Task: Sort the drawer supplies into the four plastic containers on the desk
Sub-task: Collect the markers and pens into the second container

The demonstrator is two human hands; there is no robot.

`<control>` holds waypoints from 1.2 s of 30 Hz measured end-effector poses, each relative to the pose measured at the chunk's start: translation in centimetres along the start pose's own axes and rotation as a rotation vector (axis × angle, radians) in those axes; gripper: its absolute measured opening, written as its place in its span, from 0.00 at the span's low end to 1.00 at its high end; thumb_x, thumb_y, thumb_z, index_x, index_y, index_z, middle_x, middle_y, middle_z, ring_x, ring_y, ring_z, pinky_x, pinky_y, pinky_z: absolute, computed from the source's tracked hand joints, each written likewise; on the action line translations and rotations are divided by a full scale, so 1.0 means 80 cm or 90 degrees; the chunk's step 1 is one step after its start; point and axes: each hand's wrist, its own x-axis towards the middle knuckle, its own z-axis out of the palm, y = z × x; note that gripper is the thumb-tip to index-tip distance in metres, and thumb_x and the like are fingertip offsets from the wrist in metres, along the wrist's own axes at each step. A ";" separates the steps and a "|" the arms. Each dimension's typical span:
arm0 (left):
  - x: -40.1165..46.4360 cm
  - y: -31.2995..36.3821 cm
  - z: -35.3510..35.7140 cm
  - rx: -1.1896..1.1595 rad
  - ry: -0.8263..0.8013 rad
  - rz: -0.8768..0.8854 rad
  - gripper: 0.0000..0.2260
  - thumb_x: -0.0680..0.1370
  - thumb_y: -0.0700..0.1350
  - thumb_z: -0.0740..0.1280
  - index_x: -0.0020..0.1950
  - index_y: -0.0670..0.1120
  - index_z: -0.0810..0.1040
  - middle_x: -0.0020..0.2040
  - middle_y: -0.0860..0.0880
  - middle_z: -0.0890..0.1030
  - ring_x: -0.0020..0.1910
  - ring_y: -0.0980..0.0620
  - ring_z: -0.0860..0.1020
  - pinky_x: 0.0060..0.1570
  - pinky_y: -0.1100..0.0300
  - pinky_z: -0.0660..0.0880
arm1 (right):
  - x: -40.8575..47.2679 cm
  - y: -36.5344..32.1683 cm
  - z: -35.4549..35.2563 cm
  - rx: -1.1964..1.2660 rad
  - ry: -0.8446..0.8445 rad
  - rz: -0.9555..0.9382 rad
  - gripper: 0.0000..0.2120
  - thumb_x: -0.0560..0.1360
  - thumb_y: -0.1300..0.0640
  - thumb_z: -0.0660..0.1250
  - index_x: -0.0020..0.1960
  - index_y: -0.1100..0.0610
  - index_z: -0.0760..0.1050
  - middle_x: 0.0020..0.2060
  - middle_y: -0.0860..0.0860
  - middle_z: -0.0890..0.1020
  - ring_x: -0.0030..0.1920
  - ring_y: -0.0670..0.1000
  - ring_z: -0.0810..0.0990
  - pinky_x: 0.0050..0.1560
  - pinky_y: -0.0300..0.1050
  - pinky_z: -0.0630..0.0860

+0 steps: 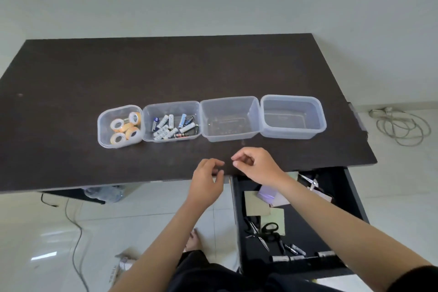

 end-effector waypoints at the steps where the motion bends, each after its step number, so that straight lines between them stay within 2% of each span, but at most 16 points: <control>1: -0.011 0.004 0.017 -0.006 -0.020 -0.012 0.09 0.76 0.39 0.64 0.55 0.44 0.78 0.52 0.50 0.77 0.45 0.58 0.76 0.44 0.78 0.68 | -0.014 0.018 -0.005 -0.003 -0.012 0.016 0.04 0.74 0.59 0.69 0.45 0.51 0.81 0.35 0.44 0.80 0.30 0.39 0.74 0.35 0.30 0.70; 4: -0.046 0.021 0.076 -0.020 -0.085 -0.029 0.08 0.76 0.38 0.63 0.53 0.44 0.78 0.50 0.51 0.78 0.44 0.59 0.76 0.44 0.79 0.68 | -0.060 0.081 -0.027 -0.024 -0.044 0.072 0.04 0.74 0.59 0.69 0.43 0.51 0.80 0.34 0.45 0.80 0.28 0.40 0.73 0.34 0.34 0.71; 7: -0.080 0.033 0.138 -0.020 -0.179 -0.065 0.07 0.76 0.39 0.64 0.52 0.43 0.79 0.49 0.51 0.78 0.46 0.56 0.77 0.46 0.78 0.69 | -0.105 0.151 -0.049 -0.077 -0.082 0.116 0.03 0.73 0.57 0.70 0.43 0.50 0.80 0.38 0.45 0.81 0.36 0.42 0.78 0.40 0.34 0.72; 9: -0.097 0.031 0.176 0.018 -0.241 -0.115 0.08 0.76 0.41 0.64 0.52 0.43 0.79 0.50 0.48 0.80 0.48 0.51 0.79 0.49 0.70 0.73 | -0.129 0.198 -0.061 -0.124 -0.137 0.155 0.02 0.73 0.58 0.70 0.45 0.53 0.81 0.40 0.47 0.82 0.41 0.47 0.80 0.43 0.34 0.74; 11: -0.112 0.027 0.206 0.065 -0.312 -0.167 0.09 0.76 0.43 0.64 0.53 0.44 0.79 0.53 0.48 0.81 0.52 0.49 0.79 0.54 0.62 0.74 | -0.149 0.240 -0.071 -0.173 -0.200 0.190 0.05 0.73 0.58 0.69 0.48 0.55 0.81 0.40 0.48 0.81 0.41 0.48 0.79 0.45 0.36 0.75; 16: -0.139 0.021 0.251 0.133 -0.465 -0.210 0.13 0.77 0.44 0.64 0.60 0.44 0.77 0.62 0.47 0.77 0.62 0.48 0.75 0.62 0.61 0.69 | -0.176 0.311 -0.097 -0.283 -0.312 0.253 0.07 0.74 0.58 0.66 0.49 0.55 0.81 0.40 0.46 0.79 0.44 0.47 0.78 0.50 0.40 0.75; 20: -0.147 0.022 0.266 0.167 -0.433 -0.214 0.17 0.78 0.43 0.63 0.67 0.43 0.72 0.66 0.45 0.72 0.66 0.48 0.70 0.64 0.64 0.62 | -0.182 0.340 -0.114 -0.323 -0.344 0.277 0.07 0.73 0.58 0.65 0.47 0.54 0.81 0.47 0.48 0.83 0.48 0.49 0.80 0.52 0.43 0.77; 24: -0.151 0.025 0.279 0.145 -0.414 -0.214 0.19 0.77 0.40 0.62 0.69 0.43 0.69 0.68 0.48 0.69 0.68 0.51 0.69 0.64 0.70 0.58 | -0.186 0.348 -0.110 -0.328 -0.388 0.271 0.08 0.74 0.58 0.65 0.49 0.54 0.82 0.49 0.49 0.83 0.51 0.51 0.81 0.53 0.43 0.77; 27: -0.151 0.024 0.289 0.134 -0.415 -0.229 0.19 0.77 0.38 0.62 0.69 0.44 0.69 0.69 0.49 0.67 0.64 0.51 0.71 0.62 0.70 0.61 | -0.190 0.350 -0.103 -0.324 -0.401 0.264 0.09 0.73 0.58 0.64 0.50 0.53 0.82 0.50 0.49 0.84 0.52 0.51 0.81 0.54 0.42 0.76; 30: -0.147 0.023 0.293 0.150 -0.417 -0.247 0.18 0.77 0.39 0.62 0.67 0.46 0.70 0.67 0.50 0.66 0.60 0.51 0.73 0.62 0.65 0.66 | -0.191 0.354 -0.098 -0.272 -0.399 0.266 0.11 0.73 0.61 0.63 0.52 0.54 0.81 0.52 0.50 0.83 0.53 0.51 0.80 0.54 0.39 0.75; 36: -0.142 0.022 0.295 0.195 -0.441 -0.243 0.19 0.77 0.39 0.62 0.68 0.44 0.70 0.66 0.48 0.67 0.63 0.49 0.72 0.60 0.64 0.65 | -0.186 0.352 -0.085 -0.183 -0.428 0.236 0.13 0.75 0.63 0.62 0.54 0.55 0.81 0.53 0.51 0.83 0.50 0.47 0.78 0.53 0.37 0.74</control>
